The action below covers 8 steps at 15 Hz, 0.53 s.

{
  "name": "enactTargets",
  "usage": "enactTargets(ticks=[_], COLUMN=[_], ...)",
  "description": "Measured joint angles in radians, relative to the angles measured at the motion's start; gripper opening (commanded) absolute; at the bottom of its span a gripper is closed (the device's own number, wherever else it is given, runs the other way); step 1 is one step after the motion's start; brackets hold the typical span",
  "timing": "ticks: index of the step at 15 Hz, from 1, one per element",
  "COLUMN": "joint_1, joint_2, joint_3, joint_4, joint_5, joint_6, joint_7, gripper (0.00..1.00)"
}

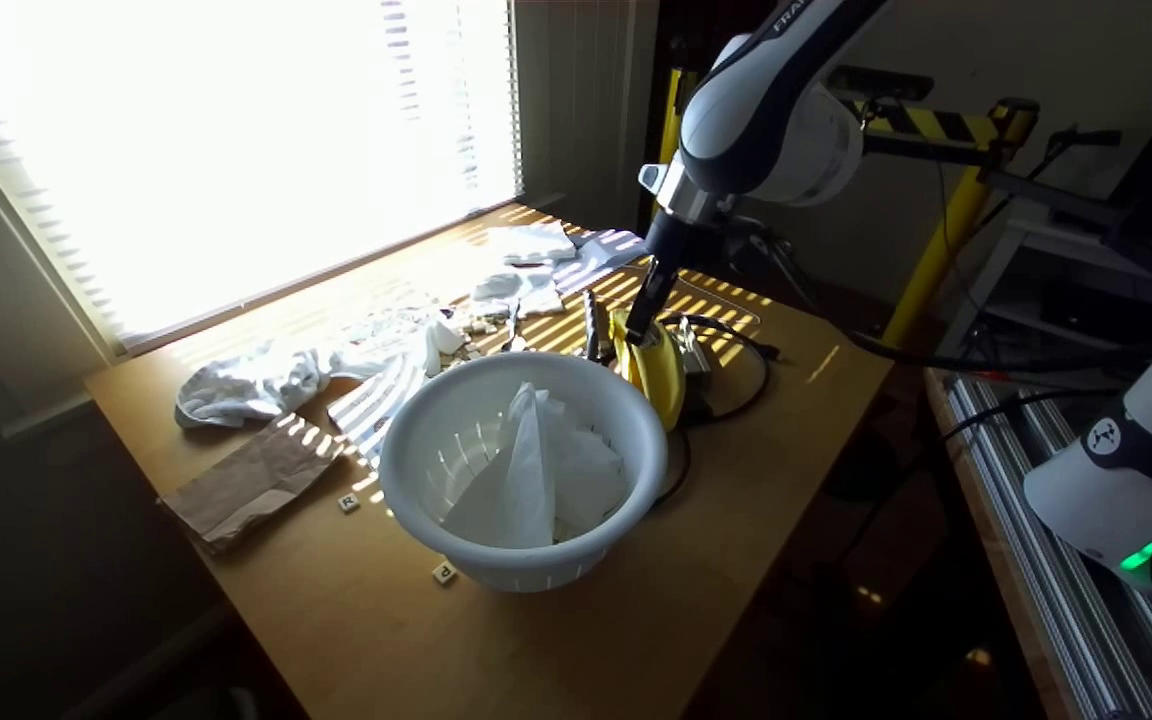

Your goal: Pick up two objects from the table and put them inside the banana purse.

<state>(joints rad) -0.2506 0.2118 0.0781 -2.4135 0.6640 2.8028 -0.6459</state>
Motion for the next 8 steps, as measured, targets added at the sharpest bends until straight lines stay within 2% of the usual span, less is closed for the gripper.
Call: enactTargets(ticks=[4, 8], joint_1=[0.012, 0.014], joint_2=[0.057, 0.081], joint_3=[0.0, 0.002], joint_4=[0.011, 0.037], joint_5=[0.0, 0.001], joint_6=[0.075, 0.102], joint_7=[0.025, 0.034], gripper=[0.03, 0.03])
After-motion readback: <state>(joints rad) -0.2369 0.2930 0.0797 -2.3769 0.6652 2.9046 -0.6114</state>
